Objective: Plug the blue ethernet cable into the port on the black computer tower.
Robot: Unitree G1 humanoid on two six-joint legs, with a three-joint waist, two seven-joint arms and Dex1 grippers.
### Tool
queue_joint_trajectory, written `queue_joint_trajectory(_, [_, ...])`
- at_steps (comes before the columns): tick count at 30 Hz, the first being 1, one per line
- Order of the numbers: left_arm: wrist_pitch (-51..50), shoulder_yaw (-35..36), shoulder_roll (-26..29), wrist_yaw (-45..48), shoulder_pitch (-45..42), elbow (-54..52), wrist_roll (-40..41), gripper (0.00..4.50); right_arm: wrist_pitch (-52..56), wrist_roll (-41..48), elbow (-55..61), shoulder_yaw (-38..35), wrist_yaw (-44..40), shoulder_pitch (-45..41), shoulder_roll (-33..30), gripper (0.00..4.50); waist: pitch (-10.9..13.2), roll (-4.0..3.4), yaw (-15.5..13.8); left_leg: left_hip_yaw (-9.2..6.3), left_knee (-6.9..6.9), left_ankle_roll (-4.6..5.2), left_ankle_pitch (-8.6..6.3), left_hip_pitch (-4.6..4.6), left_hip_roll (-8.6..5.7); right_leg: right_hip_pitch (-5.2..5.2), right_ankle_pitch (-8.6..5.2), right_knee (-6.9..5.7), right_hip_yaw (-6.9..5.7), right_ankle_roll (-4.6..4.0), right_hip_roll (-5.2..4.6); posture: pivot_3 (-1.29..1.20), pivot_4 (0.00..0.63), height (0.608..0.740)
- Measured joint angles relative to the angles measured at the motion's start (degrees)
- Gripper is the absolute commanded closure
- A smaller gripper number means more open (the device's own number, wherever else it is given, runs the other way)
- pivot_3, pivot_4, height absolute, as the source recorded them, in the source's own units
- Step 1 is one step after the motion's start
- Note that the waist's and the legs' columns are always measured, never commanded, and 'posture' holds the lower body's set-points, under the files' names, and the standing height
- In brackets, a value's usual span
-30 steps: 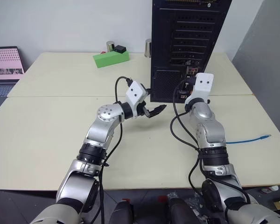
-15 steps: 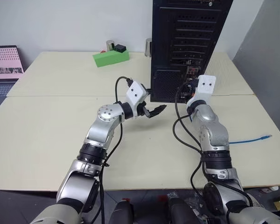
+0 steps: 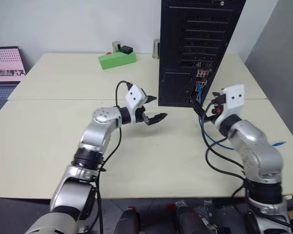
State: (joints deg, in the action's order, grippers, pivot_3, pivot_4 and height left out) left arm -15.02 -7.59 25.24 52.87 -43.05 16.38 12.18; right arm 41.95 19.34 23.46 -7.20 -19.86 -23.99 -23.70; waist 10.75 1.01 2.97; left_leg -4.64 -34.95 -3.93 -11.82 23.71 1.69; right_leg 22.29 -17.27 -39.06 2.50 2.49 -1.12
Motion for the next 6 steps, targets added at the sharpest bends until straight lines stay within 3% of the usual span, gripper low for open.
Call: queue_joint_trajectory(6, [-0.60,0.83,2.11,4.23,-0.13,0.17,1.28,0.00,1.14,7.13,3.03,-3.29,-9.02,1.01,-6.24,0.01,0.00,0.00,-0.01,-0.01,-0.01,0.00,0.00,0.00,0.01,-0.01,0.00,-0.01,-0.01,0.01,0.01,0.00,0.150,0.740])
